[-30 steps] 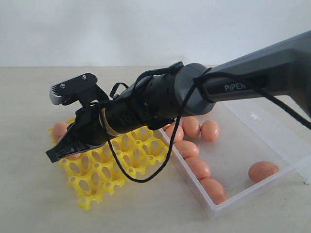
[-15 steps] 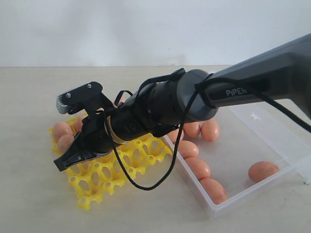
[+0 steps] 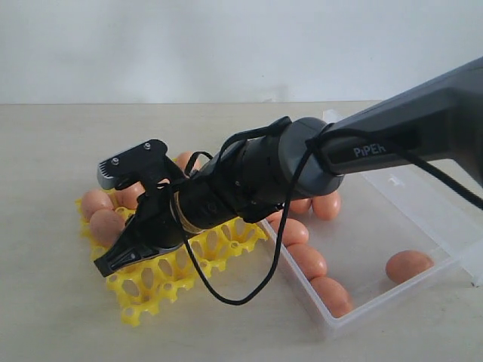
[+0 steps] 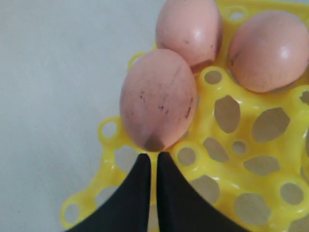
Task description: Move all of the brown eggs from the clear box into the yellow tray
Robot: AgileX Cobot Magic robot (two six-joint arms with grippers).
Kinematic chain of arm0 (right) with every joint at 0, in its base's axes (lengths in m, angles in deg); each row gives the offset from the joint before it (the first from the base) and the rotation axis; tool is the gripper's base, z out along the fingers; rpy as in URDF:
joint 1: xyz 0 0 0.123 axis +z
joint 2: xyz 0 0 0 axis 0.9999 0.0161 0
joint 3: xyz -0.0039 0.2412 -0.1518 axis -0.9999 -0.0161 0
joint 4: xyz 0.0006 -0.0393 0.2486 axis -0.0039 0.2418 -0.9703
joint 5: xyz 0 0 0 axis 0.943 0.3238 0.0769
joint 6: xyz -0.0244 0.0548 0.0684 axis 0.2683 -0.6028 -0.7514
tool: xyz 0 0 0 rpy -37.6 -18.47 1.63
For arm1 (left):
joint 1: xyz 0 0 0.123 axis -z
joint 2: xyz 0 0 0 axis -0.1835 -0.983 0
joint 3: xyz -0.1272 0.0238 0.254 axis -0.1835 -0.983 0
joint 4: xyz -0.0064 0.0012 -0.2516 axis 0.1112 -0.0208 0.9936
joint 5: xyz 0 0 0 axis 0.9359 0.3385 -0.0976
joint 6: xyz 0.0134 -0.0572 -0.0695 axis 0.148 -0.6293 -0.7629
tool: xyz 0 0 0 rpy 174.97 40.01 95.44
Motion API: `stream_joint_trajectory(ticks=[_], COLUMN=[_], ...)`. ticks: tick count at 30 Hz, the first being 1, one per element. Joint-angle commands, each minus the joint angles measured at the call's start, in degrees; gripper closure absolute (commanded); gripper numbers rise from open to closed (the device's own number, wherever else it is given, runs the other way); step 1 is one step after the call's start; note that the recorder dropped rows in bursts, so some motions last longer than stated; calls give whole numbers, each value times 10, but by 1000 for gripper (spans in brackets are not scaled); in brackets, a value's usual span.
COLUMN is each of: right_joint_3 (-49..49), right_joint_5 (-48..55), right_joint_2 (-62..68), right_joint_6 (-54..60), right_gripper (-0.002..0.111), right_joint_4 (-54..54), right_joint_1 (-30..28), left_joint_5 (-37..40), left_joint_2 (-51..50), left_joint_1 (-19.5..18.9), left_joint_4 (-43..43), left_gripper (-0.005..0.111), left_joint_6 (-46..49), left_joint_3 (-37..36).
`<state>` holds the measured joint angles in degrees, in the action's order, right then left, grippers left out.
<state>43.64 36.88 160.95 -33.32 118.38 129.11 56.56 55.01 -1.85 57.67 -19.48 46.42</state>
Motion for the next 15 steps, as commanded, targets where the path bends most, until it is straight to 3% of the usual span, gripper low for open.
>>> stream_joint_trajectory(ticks=[1,15], right_joint_3=[-2,-2], right_joint_5=[-6,-1], right_joint_2=[-3,-3], right_joint_6=[1,53], right_gripper=[109,109], right_joint_4=[-19,-81], right_joint_1=[0,0], left_joint_5=[-4,-4], left_joint_2=[2,2], left_joint_1=[-1,-1], left_joint_4=[1,1], left_gripper=[103,103], left_joint_6=[-1,-1], left_joint_3=[-1,-1])
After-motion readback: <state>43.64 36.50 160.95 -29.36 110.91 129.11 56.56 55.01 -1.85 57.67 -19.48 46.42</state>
